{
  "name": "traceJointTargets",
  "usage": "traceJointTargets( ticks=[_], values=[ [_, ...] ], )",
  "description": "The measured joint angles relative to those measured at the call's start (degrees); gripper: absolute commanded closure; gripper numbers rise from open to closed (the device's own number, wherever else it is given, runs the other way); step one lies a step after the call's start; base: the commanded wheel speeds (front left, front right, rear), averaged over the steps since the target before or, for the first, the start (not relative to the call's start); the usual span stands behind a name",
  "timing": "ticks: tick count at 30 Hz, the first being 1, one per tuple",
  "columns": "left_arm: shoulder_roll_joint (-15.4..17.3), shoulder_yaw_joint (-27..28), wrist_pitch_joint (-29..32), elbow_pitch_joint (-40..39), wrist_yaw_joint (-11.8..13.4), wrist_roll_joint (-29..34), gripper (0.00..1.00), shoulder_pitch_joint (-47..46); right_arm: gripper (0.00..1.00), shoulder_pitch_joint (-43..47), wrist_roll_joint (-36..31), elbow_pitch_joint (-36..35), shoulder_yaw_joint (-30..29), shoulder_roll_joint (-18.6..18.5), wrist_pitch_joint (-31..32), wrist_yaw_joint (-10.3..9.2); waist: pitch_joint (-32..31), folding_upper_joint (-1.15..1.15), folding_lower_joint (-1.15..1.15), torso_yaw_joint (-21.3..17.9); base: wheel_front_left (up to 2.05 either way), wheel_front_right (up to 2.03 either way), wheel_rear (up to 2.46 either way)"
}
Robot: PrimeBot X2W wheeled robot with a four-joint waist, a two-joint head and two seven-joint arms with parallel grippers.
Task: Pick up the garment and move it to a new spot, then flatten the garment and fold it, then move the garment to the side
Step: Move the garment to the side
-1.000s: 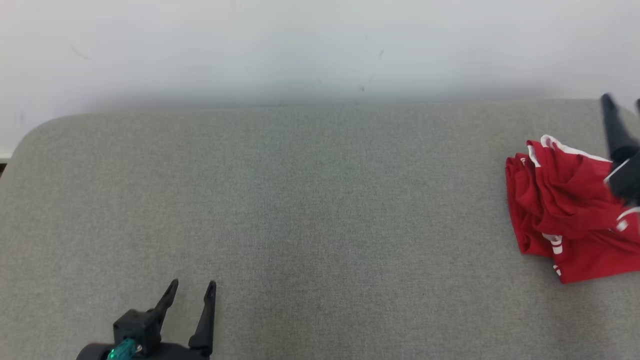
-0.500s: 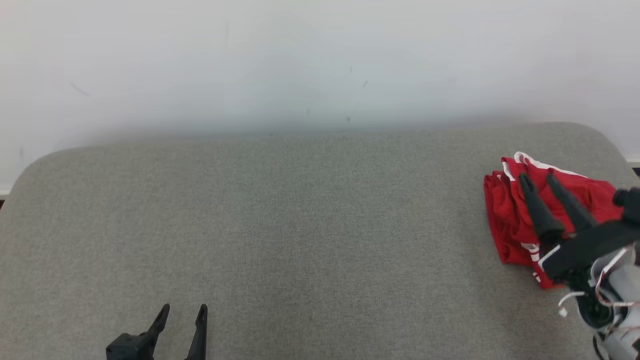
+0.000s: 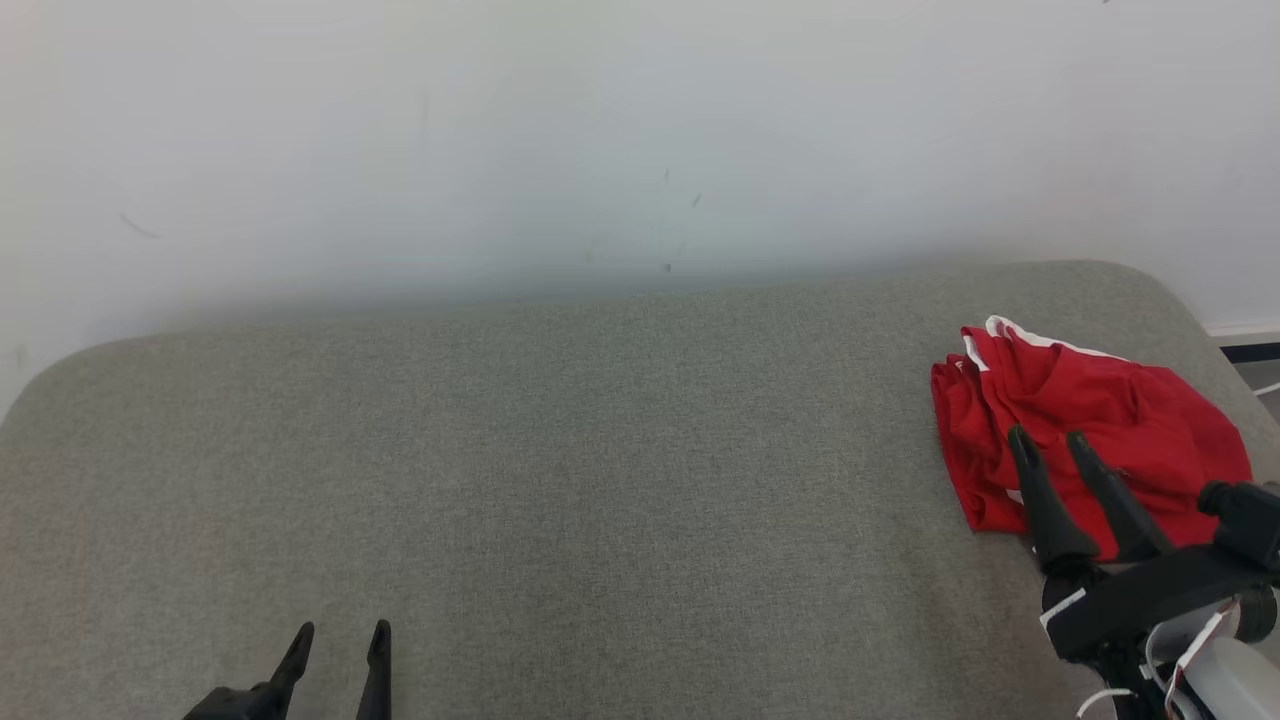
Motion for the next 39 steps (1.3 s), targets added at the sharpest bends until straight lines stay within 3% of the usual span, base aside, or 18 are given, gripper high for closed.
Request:
traceJointTargets(
  ticks=[3, 10, 20, 39],
  values=[
    [-0.56, -0.25, 0.02, -1.49, 0.44, 0.03, 0.0, 0.01, 0.0, 3.98, -3.05, -2.96, -1.58, 0.65, 0.0, -2.21, -0.08, 0.0, 0.0, -0.17, 0.0, 0.0, 0.0],
    [-0.78, 0.19, 0.09, -2.57, 0.94, 0.53, 0.0, 0.03, 0.0, 7.71, -8.64, -6.04, -3.07, 1.35, 0.0, -3.89, -0.05, 0.0, 0.01, -0.06, 0.0, 0.0, 0.0],
    [-0.77, 1.64, -0.29, -4.68, 1.45, 2.11, 0.0, 0.16, 0.0, 10.02, -13.5, -8.22, -5.59, 2.85, -0.01, -4.9, -0.21, 0.0, 0.01, 0.77, 0.0, 0.0, 0.0],
    [-0.52, 4.32, -0.46, -7.7, 1.96, 4.12, 0.0, 1.47, 0.0, 10.76, -18.98, -9.03, -7.65, 4.65, -0.01, -4.97, 0.03, 0.0, 0.01, 1.81, 0.0, 0.0, 0.0]
  ],
)
